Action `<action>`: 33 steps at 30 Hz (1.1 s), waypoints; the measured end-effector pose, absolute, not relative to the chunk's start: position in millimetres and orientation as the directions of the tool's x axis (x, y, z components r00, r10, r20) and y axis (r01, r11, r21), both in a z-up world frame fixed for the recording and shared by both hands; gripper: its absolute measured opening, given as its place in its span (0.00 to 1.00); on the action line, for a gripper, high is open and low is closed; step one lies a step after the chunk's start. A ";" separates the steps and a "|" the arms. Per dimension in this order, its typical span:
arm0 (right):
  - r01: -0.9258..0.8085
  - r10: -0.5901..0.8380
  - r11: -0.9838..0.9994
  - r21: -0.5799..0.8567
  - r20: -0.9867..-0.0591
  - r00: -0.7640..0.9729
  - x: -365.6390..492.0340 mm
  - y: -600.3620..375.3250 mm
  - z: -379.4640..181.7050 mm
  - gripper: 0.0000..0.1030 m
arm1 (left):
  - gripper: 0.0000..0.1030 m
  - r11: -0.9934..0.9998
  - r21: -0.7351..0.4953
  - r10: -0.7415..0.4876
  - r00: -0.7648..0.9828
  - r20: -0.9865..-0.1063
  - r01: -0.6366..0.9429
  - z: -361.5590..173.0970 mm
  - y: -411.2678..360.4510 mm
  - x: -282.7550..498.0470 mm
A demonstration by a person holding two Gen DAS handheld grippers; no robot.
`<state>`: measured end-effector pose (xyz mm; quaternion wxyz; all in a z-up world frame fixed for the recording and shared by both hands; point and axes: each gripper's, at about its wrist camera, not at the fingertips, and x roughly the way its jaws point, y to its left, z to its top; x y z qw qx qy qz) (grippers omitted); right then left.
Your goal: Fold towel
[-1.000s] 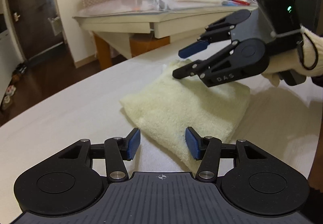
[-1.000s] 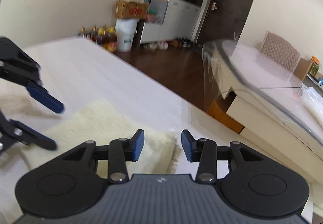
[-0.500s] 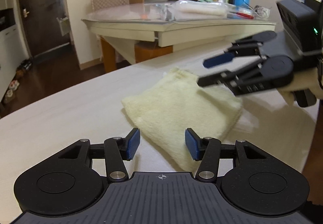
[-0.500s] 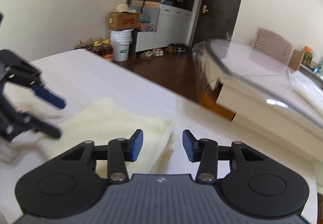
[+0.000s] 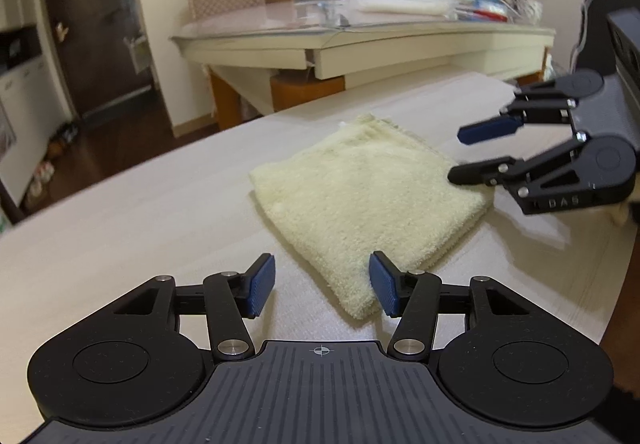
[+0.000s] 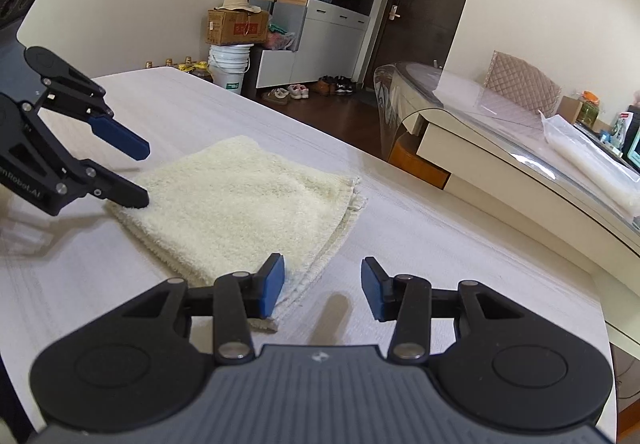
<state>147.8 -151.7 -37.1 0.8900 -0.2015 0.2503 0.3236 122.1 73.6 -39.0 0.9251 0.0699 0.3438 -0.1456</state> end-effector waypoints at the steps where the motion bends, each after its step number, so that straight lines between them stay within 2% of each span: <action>1: -0.677 0.478 0.713 -0.184 -0.579 0.661 148.8 -152.4 -36.7 0.46 | 0.55 0.950 0.017 -0.223 0.720 -0.657 0.310 -39.3 75.0 121.9; 5: -0.669 0.471 0.723 -0.172 -0.586 0.660 150.6 -154.0 -37.1 0.48 | 0.55 0.959 0.002 -0.213 0.725 -0.656 0.284 -40.2 74.1 120.7; 9: -0.637 0.441 0.750 -0.178 -0.584 0.681 148.6 -153.6 -34.3 0.56 | 0.58 0.966 0.029 -0.175 0.739 -0.651 0.255 -38.6 68.2 118.9; 14: -0.613 0.441 0.776 -0.147 -0.568 0.695 138.1 -159.2 -27.8 0.72 | 0.78 0.977 0.013 -0.157 0.767 -0.622 0.211 -33.2 66.7 109.6; 16: -0.600 0.441 0.792 -0.118 -0.570 0.694 131.2 -164.2 -25.2 0.76 | 0.81 0.978 -0.011 -0.169 0.771 -0.614 0.206 -31.1 66.7 104.7; 19: -0.590 0.444 0.803 -0.085 -0.577 0.686 121.0 -169.1 -23.5 0.76 | 0.83 0.979 -0.017 -0.171 0.773 -0.611 0.204 -29.3 64.6 97.6; 25: -0.594 0.460 0.803 -0.048 -0.584 0.669 98.0 -171.3 -18.8 0.82 | 0.90 0.981 -0.027 -0.171 0.781 -0.600 0.193 -25.8 63.6 80.3; 30: -0.594 0.476 0.804 -0.016 -0.581 0.660 83.9 -170.0 -14.5 0.84 | 0.90 0.986 -0.044 -0.156 0.796 -0.585 0.160 -24.6 67.0 65.7; 33: -0.593 0.485 0.805 0.002 -0.577 0.657 76.6 -169.6 -12.8 0.84 | 0.94 0.987 -0.070 -0.158 0.797 -0.583 0.144 -24.2 69.5 58.8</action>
